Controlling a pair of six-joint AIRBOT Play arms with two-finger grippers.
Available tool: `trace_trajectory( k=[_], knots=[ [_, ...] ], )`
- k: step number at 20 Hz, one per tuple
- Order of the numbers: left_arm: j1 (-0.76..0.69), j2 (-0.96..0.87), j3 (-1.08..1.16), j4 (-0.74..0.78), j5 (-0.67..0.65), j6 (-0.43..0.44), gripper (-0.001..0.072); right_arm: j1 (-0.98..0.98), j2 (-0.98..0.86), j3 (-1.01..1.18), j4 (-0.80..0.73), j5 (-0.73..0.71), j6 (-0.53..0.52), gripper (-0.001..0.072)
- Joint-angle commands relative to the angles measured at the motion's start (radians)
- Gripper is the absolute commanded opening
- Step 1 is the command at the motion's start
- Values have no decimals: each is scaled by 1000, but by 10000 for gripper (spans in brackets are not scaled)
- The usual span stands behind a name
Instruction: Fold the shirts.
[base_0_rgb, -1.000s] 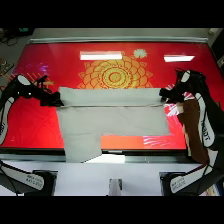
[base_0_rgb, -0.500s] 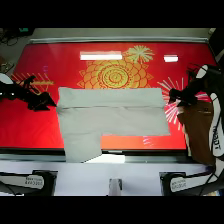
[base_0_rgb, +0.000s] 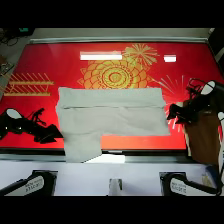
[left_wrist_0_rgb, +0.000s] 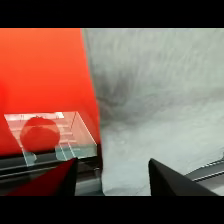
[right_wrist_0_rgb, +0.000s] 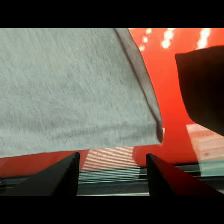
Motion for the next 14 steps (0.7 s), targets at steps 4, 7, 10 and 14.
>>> trace_trajectory(
  k=[4,7,10,14],
  knots=[
    [0,37,-146,-63,90,13,527,-2,35,-42,4,-24,0,426],
    [0,35,-164,-68,115,13,507,-2,35,-42,3,-32,0,426],
    [0,35,-164,-71,145,13,506,-2,35,-42,-9,-31,0,427],
    [-10,34,-164,-86,166,13,495,-2,35,-50,-16,-31,2,459]
  ],
)
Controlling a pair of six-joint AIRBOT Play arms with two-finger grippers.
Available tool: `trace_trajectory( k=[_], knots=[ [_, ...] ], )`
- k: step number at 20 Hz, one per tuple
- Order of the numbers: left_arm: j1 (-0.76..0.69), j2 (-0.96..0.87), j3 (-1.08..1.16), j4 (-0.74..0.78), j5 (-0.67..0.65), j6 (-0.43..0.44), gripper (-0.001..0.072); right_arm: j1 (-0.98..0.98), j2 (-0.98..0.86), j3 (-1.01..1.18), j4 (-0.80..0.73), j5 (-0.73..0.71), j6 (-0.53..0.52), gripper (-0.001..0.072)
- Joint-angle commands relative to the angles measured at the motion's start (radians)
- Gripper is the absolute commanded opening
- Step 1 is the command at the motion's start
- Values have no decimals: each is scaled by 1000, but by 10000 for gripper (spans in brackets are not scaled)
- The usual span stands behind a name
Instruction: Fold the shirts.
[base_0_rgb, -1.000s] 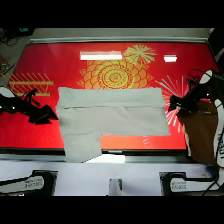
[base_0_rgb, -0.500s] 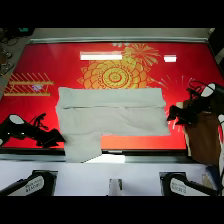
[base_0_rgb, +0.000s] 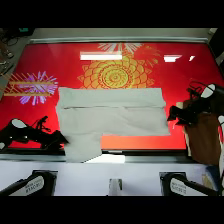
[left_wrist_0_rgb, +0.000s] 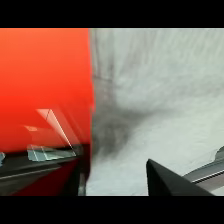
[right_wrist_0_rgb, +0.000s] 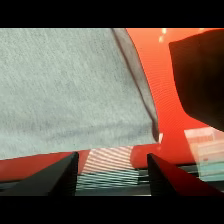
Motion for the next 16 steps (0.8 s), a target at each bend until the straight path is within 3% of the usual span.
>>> trace_trajectory(
  k=[1,5,7,8,9,16],
  knots=[
    [-21,-9,-4,0,47,2,461,0,0,-16,-6,0,5,497],
    [-98,-49,-3,0,77,-18,446,0,1,-76,-11,-4,4,496],
    [-107,-49,-3,-3,82,-16,172,0,1,-117,-27,-16,4,496],
    [-107,-48,-3,-3,79,-15,82,0,0,-136,-27,-29,4,496],
    [-107,-48,-3,-3,74,-5,43,0,0,-153,-24,-43,4,496],
    [-107,-41,-3,-3,59,-3,43,0,-24,-179,-24,-133,5,496]
  ],
)
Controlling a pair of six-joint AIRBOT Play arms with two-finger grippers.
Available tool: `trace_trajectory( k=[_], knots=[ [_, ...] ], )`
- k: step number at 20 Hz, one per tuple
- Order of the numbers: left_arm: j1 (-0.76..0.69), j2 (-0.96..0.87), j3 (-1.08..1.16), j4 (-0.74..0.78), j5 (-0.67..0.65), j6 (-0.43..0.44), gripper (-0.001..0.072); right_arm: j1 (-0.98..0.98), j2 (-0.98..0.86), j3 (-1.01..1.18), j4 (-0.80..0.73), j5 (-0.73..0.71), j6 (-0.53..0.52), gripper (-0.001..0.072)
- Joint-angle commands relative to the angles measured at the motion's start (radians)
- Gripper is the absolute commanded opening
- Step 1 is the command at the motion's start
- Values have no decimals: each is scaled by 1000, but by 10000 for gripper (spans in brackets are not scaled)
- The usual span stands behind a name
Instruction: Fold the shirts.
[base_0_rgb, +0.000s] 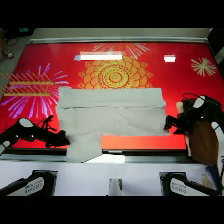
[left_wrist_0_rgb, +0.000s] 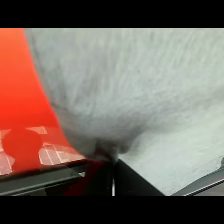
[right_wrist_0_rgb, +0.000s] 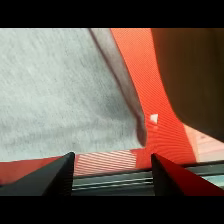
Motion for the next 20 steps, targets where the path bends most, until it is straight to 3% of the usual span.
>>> trace_trajectory(
  k=[1,9,11,12,17,20],
  knots=[
    [-2,1,0,3,-19,13,43,0,-29,-8,2,-37,2,496],
    [-2,1,0,3,-26,13,43,0,-125,-8,97,-70,-7,463],
    [-2,1,0,3,-26,13,43,0,-129,-8,121,-85,-8,252],
    [-2,2,1,3,-26,13,43,0,-129,-6,120,-84,-7,40],
    [0,2,166,15,-102,64,41,0,-98,89,116,-18,-71,30],
    [-2,-8,402,15,-84,-21,38,1,-92,230,148,-31,-64,29]
  ],
)
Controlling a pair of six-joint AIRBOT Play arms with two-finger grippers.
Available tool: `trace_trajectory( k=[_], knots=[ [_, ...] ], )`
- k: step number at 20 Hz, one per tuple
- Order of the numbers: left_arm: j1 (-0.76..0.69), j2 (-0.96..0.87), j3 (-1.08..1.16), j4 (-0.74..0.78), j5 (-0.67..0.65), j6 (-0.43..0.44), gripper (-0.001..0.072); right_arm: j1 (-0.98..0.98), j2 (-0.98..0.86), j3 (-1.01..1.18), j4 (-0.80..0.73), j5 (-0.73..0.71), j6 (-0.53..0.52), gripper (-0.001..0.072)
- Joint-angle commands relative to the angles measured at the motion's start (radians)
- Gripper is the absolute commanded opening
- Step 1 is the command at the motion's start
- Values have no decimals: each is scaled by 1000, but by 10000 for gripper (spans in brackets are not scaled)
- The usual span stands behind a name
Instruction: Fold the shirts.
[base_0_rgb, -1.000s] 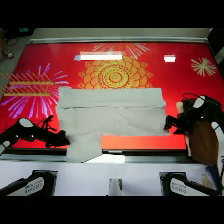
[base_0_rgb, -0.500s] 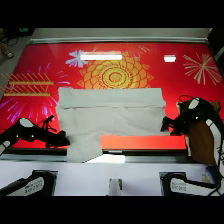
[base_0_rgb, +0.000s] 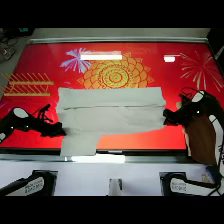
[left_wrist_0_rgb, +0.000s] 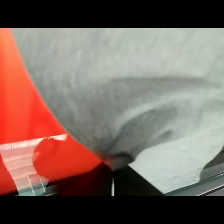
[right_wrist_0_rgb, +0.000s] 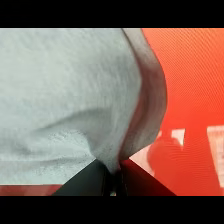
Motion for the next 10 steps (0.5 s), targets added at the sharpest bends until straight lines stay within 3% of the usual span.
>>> trace_trajectory(
  k=[1,4,10],
  knots=[
    [-2,-20,251,-10,0,-62,37,0,9,143,39,-31,10,29],
    [-2,-126,470,-10,-2,-89,37,0,-27,267,37,-134,64,29],
    [-38,-436,765,-10,-19,-160,39,62,-277,518,-24,-188,98,29]
  ],
)
